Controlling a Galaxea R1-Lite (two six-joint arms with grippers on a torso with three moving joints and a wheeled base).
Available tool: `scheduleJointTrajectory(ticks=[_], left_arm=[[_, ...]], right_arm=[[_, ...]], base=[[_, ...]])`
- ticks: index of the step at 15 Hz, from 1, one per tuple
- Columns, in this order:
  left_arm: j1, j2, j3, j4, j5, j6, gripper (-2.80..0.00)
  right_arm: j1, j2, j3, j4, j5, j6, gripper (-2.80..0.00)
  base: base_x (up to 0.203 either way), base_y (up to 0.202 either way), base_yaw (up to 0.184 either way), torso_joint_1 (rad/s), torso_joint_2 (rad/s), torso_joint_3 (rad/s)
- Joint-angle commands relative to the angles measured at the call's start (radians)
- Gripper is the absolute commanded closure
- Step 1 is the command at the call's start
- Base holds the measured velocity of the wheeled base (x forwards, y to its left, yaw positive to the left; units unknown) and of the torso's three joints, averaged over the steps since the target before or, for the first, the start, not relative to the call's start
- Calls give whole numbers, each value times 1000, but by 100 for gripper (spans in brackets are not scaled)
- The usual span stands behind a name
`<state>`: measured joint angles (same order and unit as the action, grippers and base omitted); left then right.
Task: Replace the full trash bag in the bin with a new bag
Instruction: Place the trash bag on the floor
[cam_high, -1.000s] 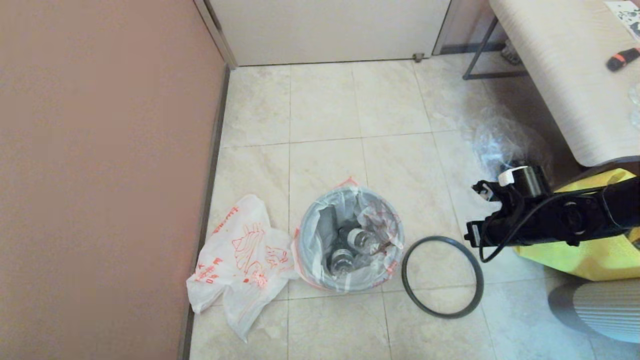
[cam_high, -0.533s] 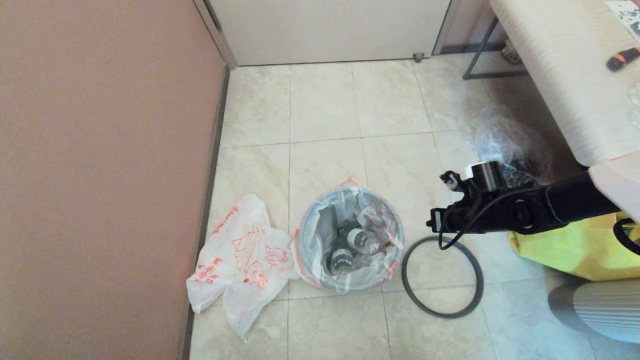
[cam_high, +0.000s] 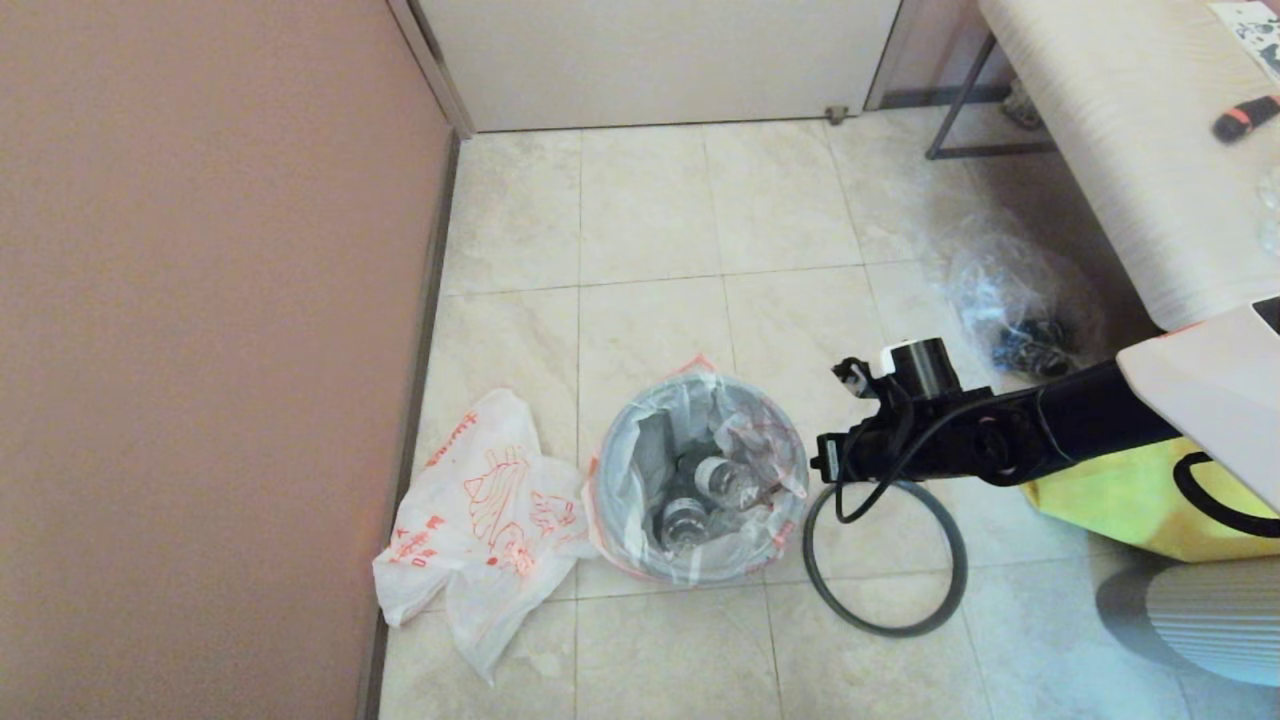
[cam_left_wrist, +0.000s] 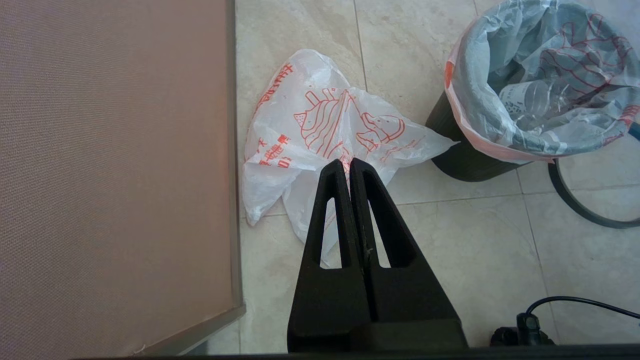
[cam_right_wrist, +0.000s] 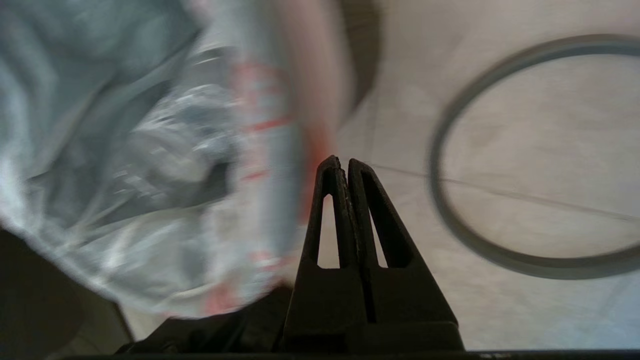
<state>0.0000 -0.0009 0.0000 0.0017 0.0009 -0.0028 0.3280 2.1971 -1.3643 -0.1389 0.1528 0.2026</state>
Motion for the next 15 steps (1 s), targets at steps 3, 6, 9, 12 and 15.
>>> scheduleJointTrajectory(ticks=[3,6,9,12,15], left_arm=[[0,1,0,0,1,0,0],[0,1,0,0,-1,0,0],[0,1,0,0,1,0,0],[0,1,0,0,-1,0,0],[0,1,0,0,1,0,0]], right_arm=[[13,7,31,-4,-2,3,-280],[9,9,53,-48,-1,6,-280],[10,20,64,-87,-1,5,-280],[8,73,61,-146,-8,3,-280],[9,141,46,-223,-67,-2,-280]], base=[[0,0,0,0,0,0],[0,0,0,0,0,0],[0,0,0,0,0,0],[0,0,0,0,0,0],[0,0,0,0,0,0]])
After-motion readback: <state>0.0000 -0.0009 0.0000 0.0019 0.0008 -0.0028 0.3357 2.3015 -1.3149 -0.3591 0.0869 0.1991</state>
